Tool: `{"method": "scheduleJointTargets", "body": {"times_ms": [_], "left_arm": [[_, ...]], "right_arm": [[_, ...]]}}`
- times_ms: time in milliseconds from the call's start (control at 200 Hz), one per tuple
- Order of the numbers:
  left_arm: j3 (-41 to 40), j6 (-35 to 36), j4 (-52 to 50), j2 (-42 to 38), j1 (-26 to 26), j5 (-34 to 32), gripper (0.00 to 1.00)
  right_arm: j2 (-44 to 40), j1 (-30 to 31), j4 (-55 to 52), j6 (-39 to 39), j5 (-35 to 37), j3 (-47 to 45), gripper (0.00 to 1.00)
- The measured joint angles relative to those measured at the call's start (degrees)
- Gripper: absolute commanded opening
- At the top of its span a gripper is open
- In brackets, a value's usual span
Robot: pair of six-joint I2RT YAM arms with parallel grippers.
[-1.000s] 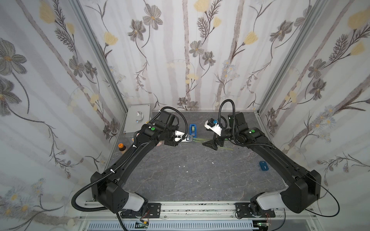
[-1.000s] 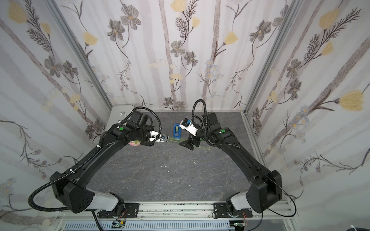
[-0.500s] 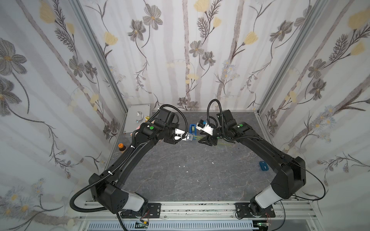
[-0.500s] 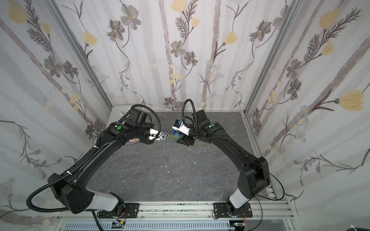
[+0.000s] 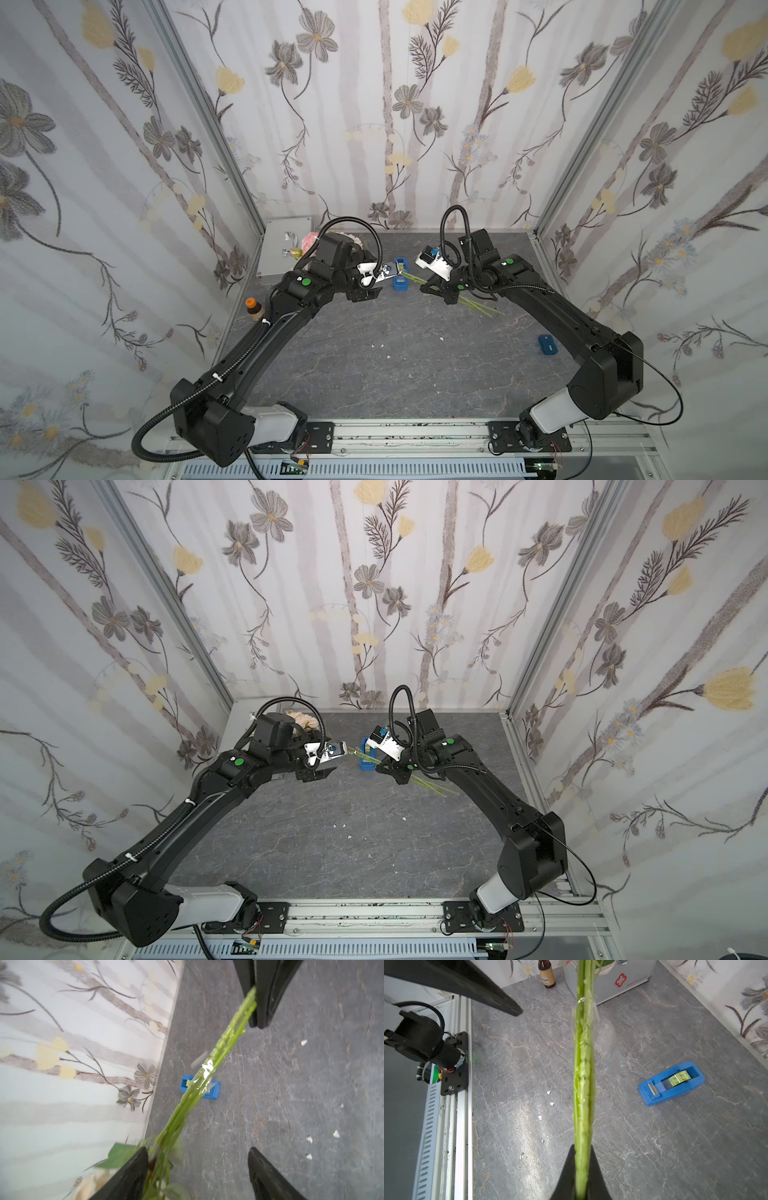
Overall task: Wrap bouquets with tape
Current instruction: Wrap the tape around the bouquet.
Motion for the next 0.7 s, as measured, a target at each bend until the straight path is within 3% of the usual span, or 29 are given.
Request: {"method": "scheduleJointTargets", "body": {"times_ms": [90,270,435,545,700], "left_arm": [[-5.64,-13.31,8.09,-4.33,-0.22,2.34,0.75],[-15.98,-48.3,26.45,-7.56,-0.17,2.93,0.66],[-25.11,-77.18,43.21,-5.4,-0.15,-2.71,0.63],[-26.97,-90.9,51.67,-1.11,-0.13,-6.43,0.71],[-24.85,-102.2,66.18,4.2,-0.26,-8.57,0.77]], "right_arm": [[-1.09,-1.2,2.12,4.72,-1.9,-1.03,0.0],[-6.21,-3.13,11.65,17.66,-7.76,-5.46,0.0],[-12.46,-3.5,26.29,31.23,-14.53,-12.22,0.0],[-14.91,-3.65,35.45,40.22,-17.86,-15.93,0.0],[-16.24,-3.69,45.09,51.19,-20.17,-17.46,0.0]]}}
